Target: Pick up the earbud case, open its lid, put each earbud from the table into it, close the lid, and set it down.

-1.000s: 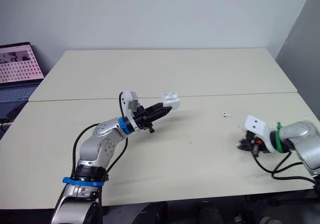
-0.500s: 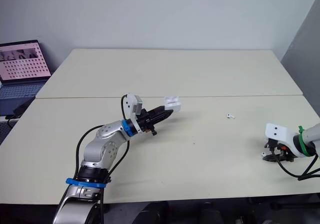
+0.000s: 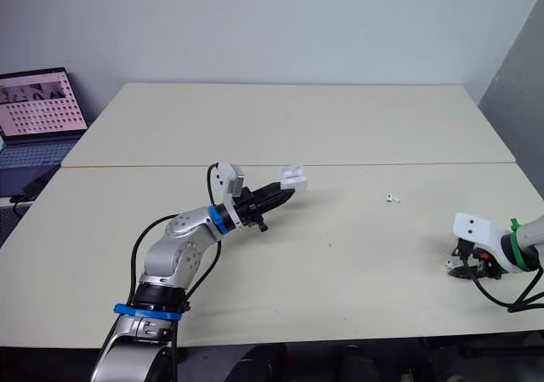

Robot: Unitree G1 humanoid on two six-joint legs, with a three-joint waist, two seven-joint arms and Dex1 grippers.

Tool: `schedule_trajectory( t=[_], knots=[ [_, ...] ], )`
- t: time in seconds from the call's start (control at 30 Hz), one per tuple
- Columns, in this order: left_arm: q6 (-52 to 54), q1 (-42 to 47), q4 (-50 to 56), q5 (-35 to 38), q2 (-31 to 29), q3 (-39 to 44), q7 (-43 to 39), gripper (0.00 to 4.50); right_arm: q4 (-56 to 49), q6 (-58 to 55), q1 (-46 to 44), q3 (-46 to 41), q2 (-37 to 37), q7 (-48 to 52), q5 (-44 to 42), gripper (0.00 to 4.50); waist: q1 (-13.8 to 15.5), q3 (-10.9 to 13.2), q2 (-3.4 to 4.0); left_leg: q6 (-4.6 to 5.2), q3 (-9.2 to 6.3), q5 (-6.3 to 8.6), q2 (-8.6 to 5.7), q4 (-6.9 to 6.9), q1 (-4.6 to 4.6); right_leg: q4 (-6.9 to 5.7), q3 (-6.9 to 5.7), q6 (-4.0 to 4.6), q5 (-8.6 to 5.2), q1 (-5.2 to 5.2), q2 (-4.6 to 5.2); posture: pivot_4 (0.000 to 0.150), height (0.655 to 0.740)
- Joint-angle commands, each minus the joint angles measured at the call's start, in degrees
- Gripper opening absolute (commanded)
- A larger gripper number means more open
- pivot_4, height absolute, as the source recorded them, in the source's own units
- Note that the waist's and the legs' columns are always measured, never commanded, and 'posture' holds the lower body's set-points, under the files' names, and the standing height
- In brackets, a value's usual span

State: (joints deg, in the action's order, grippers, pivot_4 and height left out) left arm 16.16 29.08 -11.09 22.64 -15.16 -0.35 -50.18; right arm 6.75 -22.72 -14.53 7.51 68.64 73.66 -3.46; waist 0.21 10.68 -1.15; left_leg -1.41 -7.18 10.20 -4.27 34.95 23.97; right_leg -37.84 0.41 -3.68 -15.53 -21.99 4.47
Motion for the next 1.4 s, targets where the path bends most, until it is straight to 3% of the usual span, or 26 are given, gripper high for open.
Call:
schedule_trajectory(
  t=[0.03, 0.27, 0.37, 0.5, 0.67, 0.8, 0.97, 1.13, 1.27, 1.4],
  knots=[
    [-0.91, 1.26, 1.17, 0.37, 0.08, 0.13, -0.21, 0.73, -2.61, -1.69, 1.96, 0.59, -0.38, 1.14, -0.31, 2.36, -0.04, 0.0, 0.0, 0.0, 0.0, 0.0, 0.0, 0.0, 0.0, 0.0, 0.0, 0.0, 0.0, 0.0, 0.0, 0.15, 0.74],
    [-0.99, 1.59, 0.64, 0.28, -0.03, 0.21, -0.47, 0.73, -3.08, -3.34, 1.84, 0.13, -1.4, 0.32, -0.02, 2.36, -0.15, 0.0, 0.0, 0.0, 0.01, 0.0, 0.01, 0.0, -0.01, 0.0, 0.0, 0.0, 0.0, 0.0, 0.0, 0.15, 0.74],
    [-1.01, 1.71, 0.46, 0.23, -0.05, 0.21, -0.55, 0.73, -2.53, -4.01, 1.02, 0.02, -2.28, -0.16, 0.08, 1.76, -0.17, -0.01, -0.01, 0.0, 0.01, 0.0, 0.01, 0.0, -0.01, 0.0, 0.0, 0.0, 0.0, 0.0, -0.01, 0.15, 0.74],
    [-0.99, 1.79, 0.34, 0.15, -0.06, 0.14, -0.55, 0.73, -1.53, -4.71, -0.61, -0.1, -3.59, -0.66, 0.45, 0.46, -0.36, -0.01, -0.02, 0.0, 0.04, 0.0, 0.02, 0.0, -0.02, -0.01, 0.03, 0.01, 0.01, 0.0, -0.02, 0.15, 0.74],
    [-1.01, 1.86, 0.12, 0.13, -0.2, 0.12, -0.79, 0.73, -1.52, -4.89, -1.87, -0.25, -4.49, -0.31, 0.19, 0.4, -0.51, -0.03, -0.05, 0.0, 0.07, 0.0, 0.05, 0.0, -0.05, -0.02, 0.04, 0.04, 0.03, 0.0, -0.04, 0.15, 0.74],
    [-1.27, 1.08, 1.09, 0.55, -0.15, 0.13, -1.24, 0.73, -7.07, -11.8, -5.5, -2.64, -7.44, 0.59, -5.38, 0.4, -0.78, -0.03, -0.05, 0.0, 0.11, 0.0, 0.09, 0.0, -0.07, -0.05, 0.07, 0.04, 0.04, -0.04, -0.06, 0.15, 0.74],
    [-5.1, 0.38, 2.89, 1.27, 3.27, 0.94, 0.76, 0.73, -18.84, -37.5, -19.51, -12.38, -24.63, -13.0, -19.83, 0.4, -1.24, -0.02, -0.04, -0.01, 0.15, -0.01, 0.12, -0.02, 0.03, -0.16, 0.19, 0.09, 0.06, -0.25, -0.07, 0.15, 0.74],
    [-10.97, -1.38, 4.08, -2.18, 7.95, -0.69, 5.54, 0.73, -26.01, -56.05, -31.34, -30.76, -52.13, -36.14, -25.98, 0.4, -0.23, -0.03, -0.06, -0.03, -0.11, -0.01, 0.02, -0.03, 0.18, -0.18, 0.15, 0.15, 0.12, -0.32, -0.06, 0.15, 0.74],
    [-14.97, -0.05, 2.58, -5.11, 11.72, -0.76, 12.05, 0.73, -30.03, -60.74, -36.97, -40.37, -69.76, -49.47, -27.57, 0.4, 0.35, -0.04, -0.03, -0.05, -0.27, -0.01, -0.04, -0.03, 0.36, -0.21, 0.1, 0.18, 0.14, -0.44, -0.04, 0.15, 0.74],
    [-17.3, 2.0, 0.5, -6.77, 14.04, -0.74, 15.8, 0.73, -30.51, -60.37, -40.27, -45.71, -78.69, -57.68, -29.35, 0.4, 0.37, -0.06, 0.0, -0.04, -0.14, -0.02, -0.11, -0.03, 0.42, -0.27, 0.1, 0.14, 0.25, -0.63, -0.05, 0.15, 0.74]
  ],
)
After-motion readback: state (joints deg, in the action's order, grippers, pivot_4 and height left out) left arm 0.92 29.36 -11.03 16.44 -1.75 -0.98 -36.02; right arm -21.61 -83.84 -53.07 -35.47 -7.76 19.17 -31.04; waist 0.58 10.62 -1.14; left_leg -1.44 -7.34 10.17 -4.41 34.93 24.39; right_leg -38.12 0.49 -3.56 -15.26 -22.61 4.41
